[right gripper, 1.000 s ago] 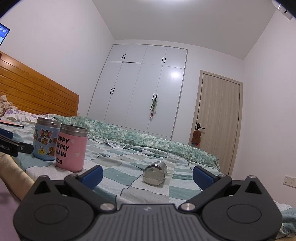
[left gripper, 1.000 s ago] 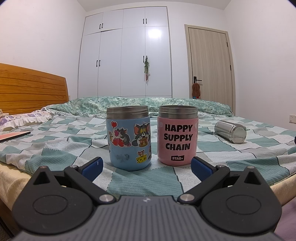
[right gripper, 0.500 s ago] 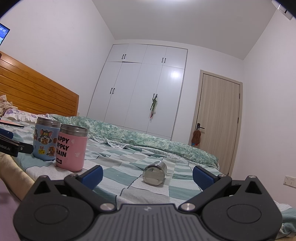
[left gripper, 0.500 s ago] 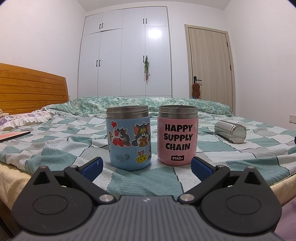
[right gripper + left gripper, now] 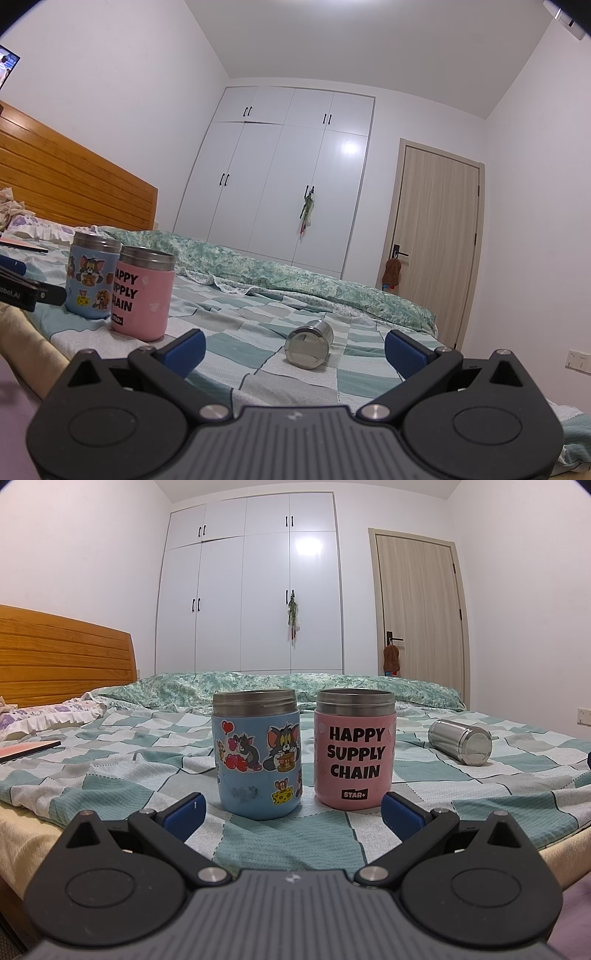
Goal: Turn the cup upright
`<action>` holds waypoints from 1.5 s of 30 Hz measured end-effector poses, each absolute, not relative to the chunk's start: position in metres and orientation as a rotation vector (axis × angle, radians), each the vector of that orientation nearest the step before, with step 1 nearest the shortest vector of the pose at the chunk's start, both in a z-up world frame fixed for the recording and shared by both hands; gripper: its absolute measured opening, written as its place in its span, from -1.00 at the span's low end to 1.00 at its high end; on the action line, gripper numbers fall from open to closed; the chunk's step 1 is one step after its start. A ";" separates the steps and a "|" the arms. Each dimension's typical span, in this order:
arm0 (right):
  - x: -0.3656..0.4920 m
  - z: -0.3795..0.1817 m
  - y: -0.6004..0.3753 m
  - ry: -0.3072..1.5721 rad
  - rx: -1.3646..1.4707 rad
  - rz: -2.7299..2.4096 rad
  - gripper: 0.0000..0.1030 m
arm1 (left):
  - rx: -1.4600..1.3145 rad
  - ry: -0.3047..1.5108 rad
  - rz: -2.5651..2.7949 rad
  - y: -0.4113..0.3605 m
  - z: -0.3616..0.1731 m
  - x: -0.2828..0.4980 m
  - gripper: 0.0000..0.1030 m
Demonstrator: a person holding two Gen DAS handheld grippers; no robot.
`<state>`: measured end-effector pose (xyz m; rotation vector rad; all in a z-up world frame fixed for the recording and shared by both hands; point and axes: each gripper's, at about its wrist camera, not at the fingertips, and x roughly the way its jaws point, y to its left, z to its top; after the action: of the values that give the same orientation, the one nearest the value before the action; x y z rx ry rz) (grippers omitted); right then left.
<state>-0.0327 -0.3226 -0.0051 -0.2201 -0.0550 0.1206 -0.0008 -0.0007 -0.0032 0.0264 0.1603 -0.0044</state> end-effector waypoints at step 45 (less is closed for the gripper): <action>0.112 0.100 -0.405 0.379 -0.069 0.011 1.00 | 0.195 0.242 -0.605 -0.174 0.067 0.156 1.00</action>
<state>0.1116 -0.4050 0.0997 -0.0695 0.3792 0.0111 0.1559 -0.1737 0.0675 0.1952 0.2417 -0.6048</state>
